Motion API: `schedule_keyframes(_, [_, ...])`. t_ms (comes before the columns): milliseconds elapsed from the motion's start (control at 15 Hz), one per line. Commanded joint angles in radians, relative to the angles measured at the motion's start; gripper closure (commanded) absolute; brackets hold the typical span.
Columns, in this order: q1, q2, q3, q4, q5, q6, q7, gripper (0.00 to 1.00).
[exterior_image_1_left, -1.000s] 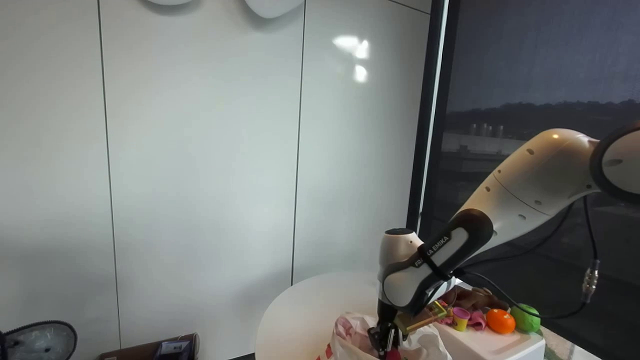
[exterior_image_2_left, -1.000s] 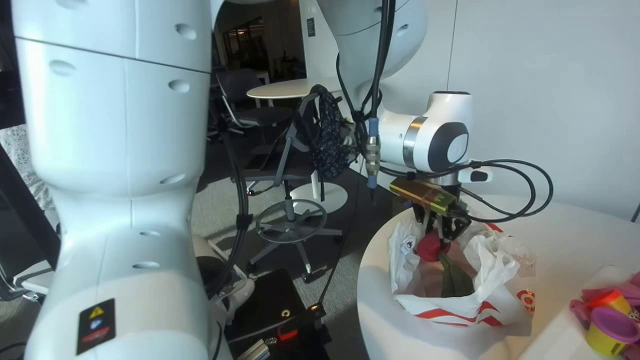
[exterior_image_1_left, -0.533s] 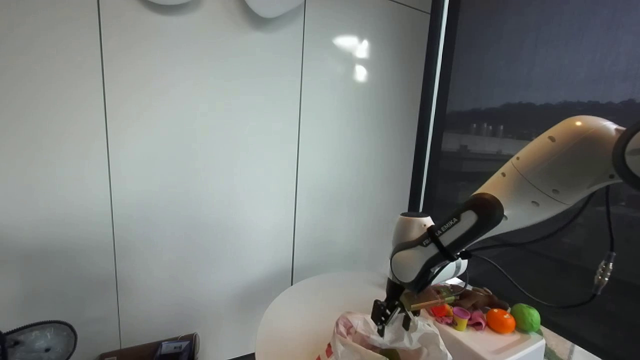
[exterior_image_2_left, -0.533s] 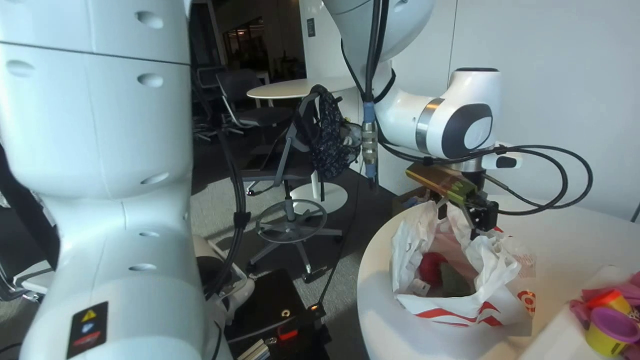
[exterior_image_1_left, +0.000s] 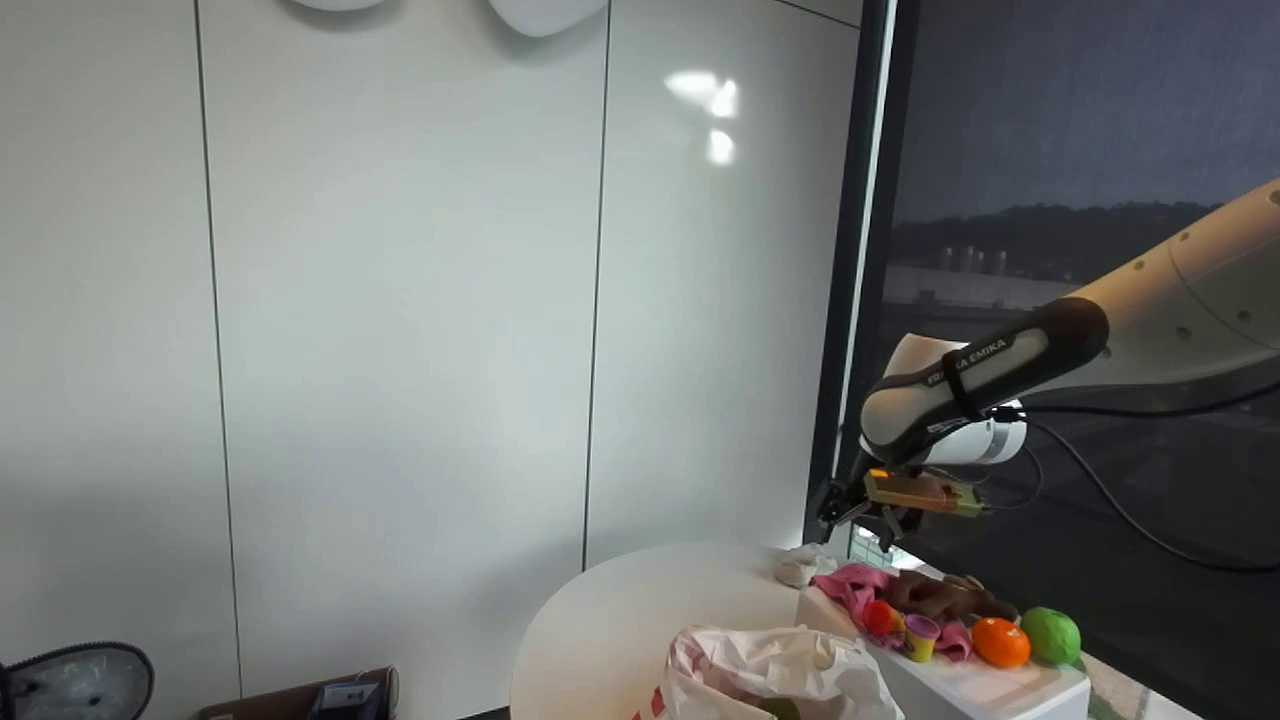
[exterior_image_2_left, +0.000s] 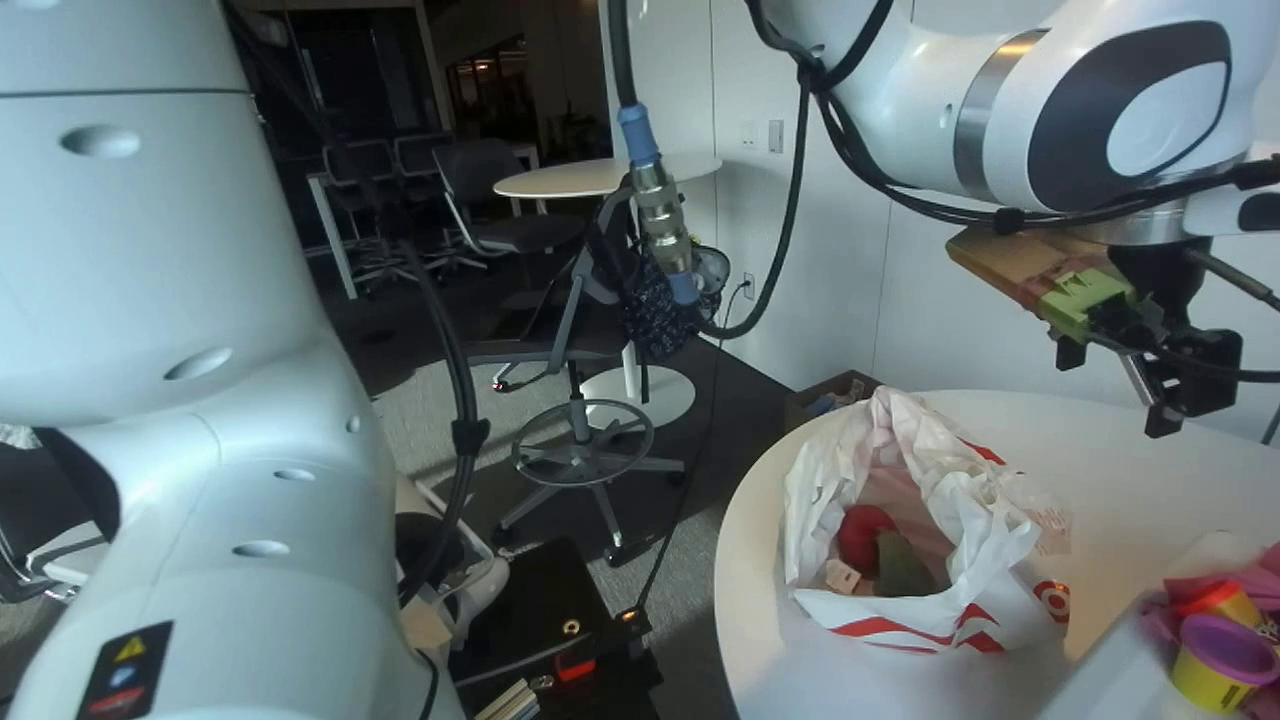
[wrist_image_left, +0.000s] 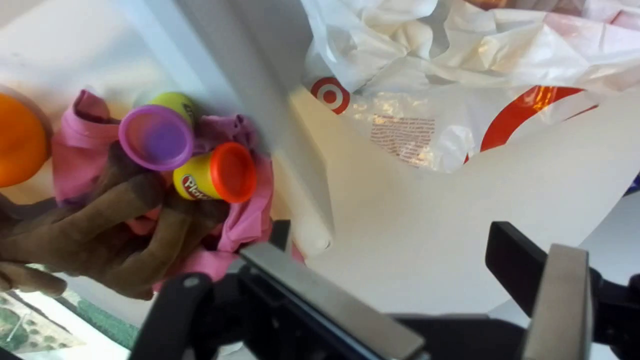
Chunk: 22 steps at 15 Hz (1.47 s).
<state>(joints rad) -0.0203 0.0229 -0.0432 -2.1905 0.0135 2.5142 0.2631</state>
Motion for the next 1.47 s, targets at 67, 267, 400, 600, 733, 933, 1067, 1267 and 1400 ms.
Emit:
schedule_keyframes(67, [-0.037, 0.098, -0.051, 0.124, -0.160, 0.022, 0.261, 0.00])
schedule_keyframes(267, [-0.030, 0.196, -0.104, 0.223, -0.269, -0.020, 0.455, 0.00])
schedule_keyframes(400, [-0.018, 0.262, -0.141, 0.287, -0.304, -0.059, 0.561, 0.00])
schedule_keyframes(600, [-0.011, 0.355, -0.185, 0.381, -0.298, -0.139, 0.677, 0.00])
schedule_keyframes(733, [-0.013, 0.408, -0.206, 0.433, -0.278, -0.202, 0.741, 0.00])
schedule_keyframes(933, [-0.032, 0.474, -0.216, 0.486, -0.228, -0.300, 0.816, 0.00])
schedule_keyframes(1067, [-0.051, 0.508, -0.211, 0.502, -0.185, -0.338, 0.832, 0.00])
schedule_keyframes(1267, [-0.067, 0.556, -0.215, 0.506, -0.151, -0.312, 0.850, 0.00])
schedule_keyframes(1400, [-0.077, 0.583, -0.218, 0.502, -0.145, -0.276, 0.845, 0.00])
